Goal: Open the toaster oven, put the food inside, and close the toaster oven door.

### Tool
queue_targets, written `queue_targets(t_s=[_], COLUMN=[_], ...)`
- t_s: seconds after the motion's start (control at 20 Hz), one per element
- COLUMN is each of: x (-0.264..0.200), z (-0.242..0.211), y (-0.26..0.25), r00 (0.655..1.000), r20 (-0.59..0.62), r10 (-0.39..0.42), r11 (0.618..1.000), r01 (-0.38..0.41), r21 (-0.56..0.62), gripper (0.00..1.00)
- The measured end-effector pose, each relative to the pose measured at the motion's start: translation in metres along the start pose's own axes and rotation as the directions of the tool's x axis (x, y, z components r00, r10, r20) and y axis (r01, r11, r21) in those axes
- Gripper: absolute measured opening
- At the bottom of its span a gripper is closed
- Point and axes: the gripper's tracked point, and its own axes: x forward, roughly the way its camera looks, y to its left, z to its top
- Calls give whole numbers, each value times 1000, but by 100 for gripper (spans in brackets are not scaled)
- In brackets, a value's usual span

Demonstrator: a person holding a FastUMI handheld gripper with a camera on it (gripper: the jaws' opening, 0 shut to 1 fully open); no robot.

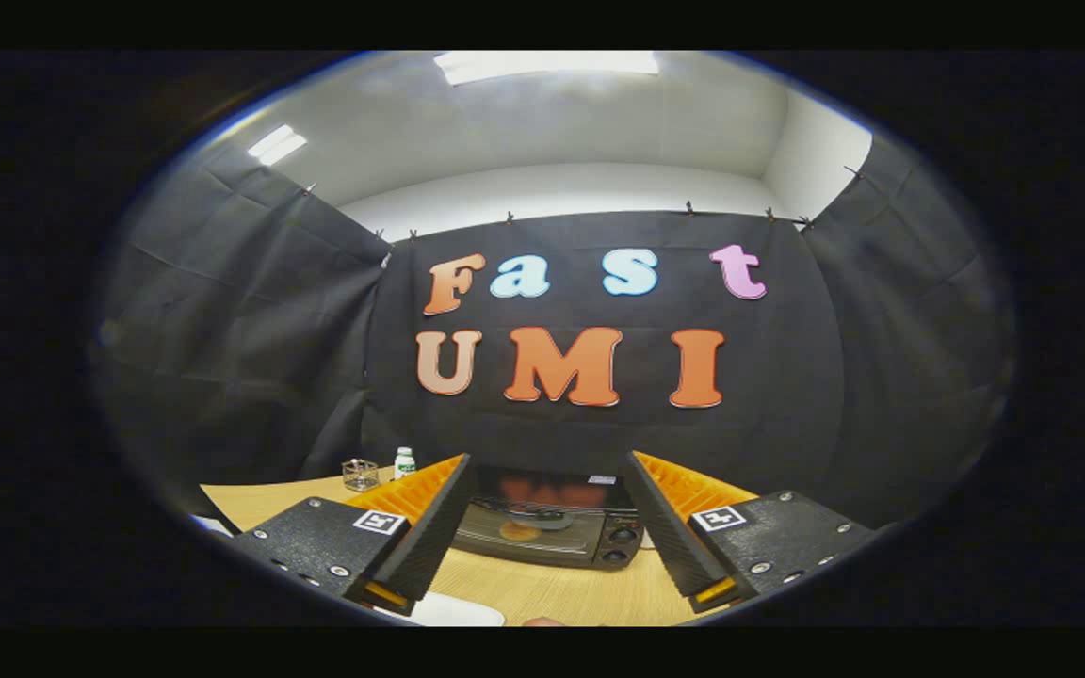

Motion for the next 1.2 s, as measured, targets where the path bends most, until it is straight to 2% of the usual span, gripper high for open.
queue_targets(t_s=[1.2], x=[7], z=[-8], y=[-1], r00=[1000], r20=[-15], r10=[-11], r11=[1000], r01=[11], r21=[22], gripper=[95])
